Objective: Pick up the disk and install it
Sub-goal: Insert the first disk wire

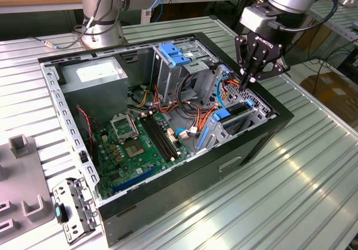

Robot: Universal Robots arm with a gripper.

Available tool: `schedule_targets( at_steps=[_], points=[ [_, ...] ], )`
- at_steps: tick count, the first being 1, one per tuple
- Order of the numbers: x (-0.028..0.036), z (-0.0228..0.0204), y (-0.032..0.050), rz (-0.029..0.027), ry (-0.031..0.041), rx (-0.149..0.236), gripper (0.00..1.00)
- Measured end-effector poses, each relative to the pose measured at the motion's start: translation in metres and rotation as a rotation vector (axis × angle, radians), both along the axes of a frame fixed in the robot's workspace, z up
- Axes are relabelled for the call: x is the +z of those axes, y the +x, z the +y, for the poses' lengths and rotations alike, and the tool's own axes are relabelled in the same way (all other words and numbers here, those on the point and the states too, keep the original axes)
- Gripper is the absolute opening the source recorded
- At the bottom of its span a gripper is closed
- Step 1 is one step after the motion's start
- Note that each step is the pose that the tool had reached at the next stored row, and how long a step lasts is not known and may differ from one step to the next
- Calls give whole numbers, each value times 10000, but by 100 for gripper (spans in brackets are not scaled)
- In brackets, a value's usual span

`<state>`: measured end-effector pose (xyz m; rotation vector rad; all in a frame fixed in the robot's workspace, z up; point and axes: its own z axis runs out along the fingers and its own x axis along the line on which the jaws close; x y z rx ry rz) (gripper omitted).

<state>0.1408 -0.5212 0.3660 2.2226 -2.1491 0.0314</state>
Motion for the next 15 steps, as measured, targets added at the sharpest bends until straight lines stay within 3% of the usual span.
schedule_targets(
  at_steps=[3,9,12,15],
  points=[
    [0,0,0,0,-1,-141,17],
    [-19,0,0,0,1,-1212,17],
    [-37,0,-10,0,0,-1442,17],
    [-46,0,-73,0,0,-1494,17]
  ],
)
